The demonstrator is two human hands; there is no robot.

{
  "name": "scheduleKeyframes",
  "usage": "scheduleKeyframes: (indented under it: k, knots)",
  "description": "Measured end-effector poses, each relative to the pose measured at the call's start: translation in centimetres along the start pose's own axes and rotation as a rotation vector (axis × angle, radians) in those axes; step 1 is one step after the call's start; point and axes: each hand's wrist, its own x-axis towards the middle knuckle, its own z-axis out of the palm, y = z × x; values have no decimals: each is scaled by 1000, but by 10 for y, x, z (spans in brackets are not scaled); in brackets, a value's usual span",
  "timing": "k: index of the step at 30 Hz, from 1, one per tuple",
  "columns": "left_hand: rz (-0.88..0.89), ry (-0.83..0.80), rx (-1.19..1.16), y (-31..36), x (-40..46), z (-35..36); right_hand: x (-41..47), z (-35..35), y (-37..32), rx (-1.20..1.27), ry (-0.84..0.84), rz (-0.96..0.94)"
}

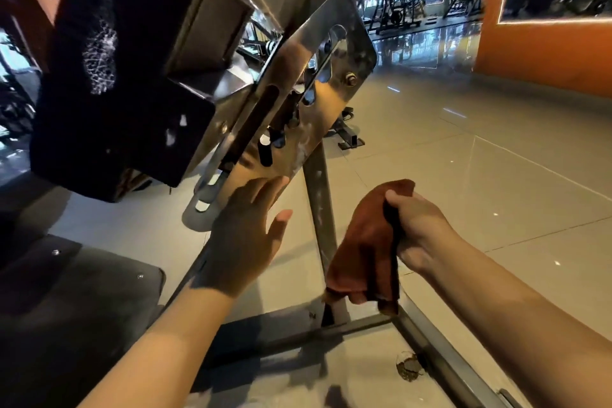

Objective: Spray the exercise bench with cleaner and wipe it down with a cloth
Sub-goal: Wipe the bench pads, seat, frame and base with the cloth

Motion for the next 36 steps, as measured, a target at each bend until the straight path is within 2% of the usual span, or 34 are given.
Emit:
scheduleKeyframes:
  k: [2,6,8,11,16,18,20,21,23,25,27,30,32,36]
  knots:
    - [107,44,92,-9,-3,6,12,15,-9,3,45,-168]
    - [174,194,197,-35,1,16,15,62,-25,-78,-74,-808]
    - [193,180,259,-46,1,19,33,87,-18,-304,-39,-1084]
    - [238,43,478,-61,3,21,83,105,6,-805,218,-1356]
    - [196,37,525,-77,12,45,114,97,53,-833,173,-1442]
    - [216,26,526,-82,11,51,102,99,79,-964,35,-1303]
    - [231,36,539,-87,10,52,87,101,94,-1209,-204,-1011]
    - [236,56,542,-89,10,52,80,100,102,-1277,-259,-945]
    - [251,82,524,-92,10,51,76,95,110,-1273,-179,-1101]
    - [267,91,513,-97,11,52,84,91,102,-1159,3,-1310]
    - [282,109,490,-100,12,52,98,88,74,-1072,125,-1351]
    - [294,139,437,-100,14,52,116,90,42,-1159,136,-1468]
    - [296,149,420,-99,14,52,123,92,49,-1095,204,-1597]
    - [280,148,411,-94,12,51,119,92,107,-1067,199,-1525]
